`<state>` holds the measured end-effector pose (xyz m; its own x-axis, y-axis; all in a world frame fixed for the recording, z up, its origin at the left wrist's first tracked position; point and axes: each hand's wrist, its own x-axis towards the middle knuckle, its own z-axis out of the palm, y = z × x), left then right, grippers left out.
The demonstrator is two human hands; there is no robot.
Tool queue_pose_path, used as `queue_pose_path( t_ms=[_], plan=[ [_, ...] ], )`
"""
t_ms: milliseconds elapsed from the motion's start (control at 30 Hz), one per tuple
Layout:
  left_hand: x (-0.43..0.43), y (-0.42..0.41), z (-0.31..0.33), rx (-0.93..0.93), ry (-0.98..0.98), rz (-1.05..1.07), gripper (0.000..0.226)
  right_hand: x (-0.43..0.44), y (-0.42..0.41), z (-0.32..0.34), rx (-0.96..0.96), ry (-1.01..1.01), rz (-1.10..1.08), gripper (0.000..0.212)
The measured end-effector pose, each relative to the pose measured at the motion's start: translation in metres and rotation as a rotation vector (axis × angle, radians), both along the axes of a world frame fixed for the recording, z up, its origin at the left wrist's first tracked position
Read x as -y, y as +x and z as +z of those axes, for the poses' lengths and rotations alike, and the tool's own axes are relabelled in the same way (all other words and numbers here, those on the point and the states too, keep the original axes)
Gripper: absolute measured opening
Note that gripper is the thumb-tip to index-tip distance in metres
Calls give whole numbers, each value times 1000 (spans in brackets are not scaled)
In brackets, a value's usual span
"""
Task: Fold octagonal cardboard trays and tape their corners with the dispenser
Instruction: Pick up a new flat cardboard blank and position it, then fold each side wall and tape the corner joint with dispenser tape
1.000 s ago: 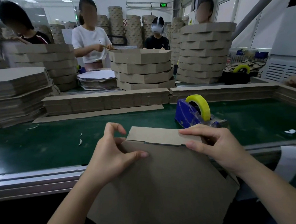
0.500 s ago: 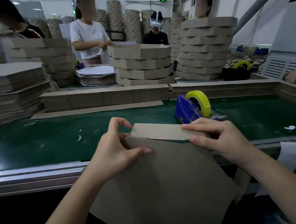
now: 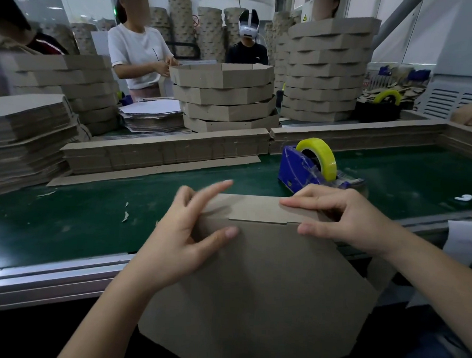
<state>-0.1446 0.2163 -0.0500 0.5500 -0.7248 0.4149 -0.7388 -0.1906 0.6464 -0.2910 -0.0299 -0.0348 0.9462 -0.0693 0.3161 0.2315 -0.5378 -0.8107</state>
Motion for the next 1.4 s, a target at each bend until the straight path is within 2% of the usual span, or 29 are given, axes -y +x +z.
queue_pose_path(
  t_ms=[100,200,333,567,633,667,700,733,767,800,867,933,1067,1167,1267,1400],
  plan=[
    [-3,2,12,243,108,13,46,1,1,-3,-2,-3,9,44],
    [0,0,33,392,249,-120,43,2,2,-4,-7,-15,24,44],
    [15,-7,44,486,381,-197,41,1,3,-7,11,-13,40,47],
    [24,-12,36,530,386,-197,41,9,-4,-8,-50,-34,27,35],
    [25,-12,36,526,389,-200,41,25,-6,2,100,52,-189,26],
    [26,-11,36,530,389,-199,41,40,-5,8,178,83,-398,22],
    [26,-11,37,537,391,-198,42,55,-3,15,177,41,-638,24],
    [27,-11,37,544,396,-199,42,68,-1,19,61,-58,-823,28],
    [28,-11,37,552,406,-199,42,78,3,20,-116,-125,-908,32],
    [28,-11,37,559,417,-198,43,85,6,17,-274,-115,-903,33],
    [29,-12,36,554,418,-189,42,88,9,10,-395,53,-812,24],
    [30,-14,35,533,400,-177,42,86,10,9,-336,265,-790,13],
    [31,-16,34,549,392,-169,43,87,12,7,-256,737,-830,13],
    [30,-16,35,532,402,-166,49,89,11,12,-210,881,-782,10],
    [31,-15,35,538,398,-160,46,87,11,10,-101,948,-773,9],
    [33,-14,33,547,386,-134,41,83,4,-20,188,1036,-668,39]
  ],
)
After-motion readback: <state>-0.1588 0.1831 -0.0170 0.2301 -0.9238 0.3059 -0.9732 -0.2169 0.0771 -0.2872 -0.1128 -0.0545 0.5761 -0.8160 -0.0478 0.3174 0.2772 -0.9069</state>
